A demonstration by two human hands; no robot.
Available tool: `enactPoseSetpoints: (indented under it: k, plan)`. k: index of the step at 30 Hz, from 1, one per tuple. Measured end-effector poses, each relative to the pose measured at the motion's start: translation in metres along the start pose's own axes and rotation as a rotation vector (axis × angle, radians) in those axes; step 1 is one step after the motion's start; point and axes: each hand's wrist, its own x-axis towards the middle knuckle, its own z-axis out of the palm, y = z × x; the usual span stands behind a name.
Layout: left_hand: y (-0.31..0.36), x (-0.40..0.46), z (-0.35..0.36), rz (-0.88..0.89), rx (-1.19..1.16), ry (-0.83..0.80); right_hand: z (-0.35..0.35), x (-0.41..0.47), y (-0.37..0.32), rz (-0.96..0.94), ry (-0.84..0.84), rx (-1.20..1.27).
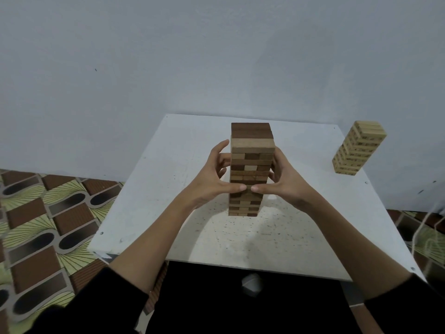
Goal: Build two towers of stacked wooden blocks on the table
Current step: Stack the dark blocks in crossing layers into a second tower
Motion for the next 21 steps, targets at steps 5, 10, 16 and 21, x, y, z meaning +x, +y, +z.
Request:
enactPoseSetpoints:
  k: [5,10,16,21]
  plan:
    - [-0.0006,0.0016,-0.0001,-0.006,0.013,-0.002,0.0004,0.0020,0.0009,0.011,0.013,-0.012]
    - [-0.0023,0.0026,0.0006,-0.013,0.017,0.021,0.0008,0.0031,0.0015,0.022,0.032,-0.034]
    - [-0.0030,0.0021,0.0022,-0.011,0.011,0.035,0.0010,0.0038,0.0036,0.018,0.048,-0.032]
    - [-0.0022,0.0016,0.0036,-0.008,0.005,0.047,0.0010,0.0028,0.0055,0.024,0.046,-0.020]
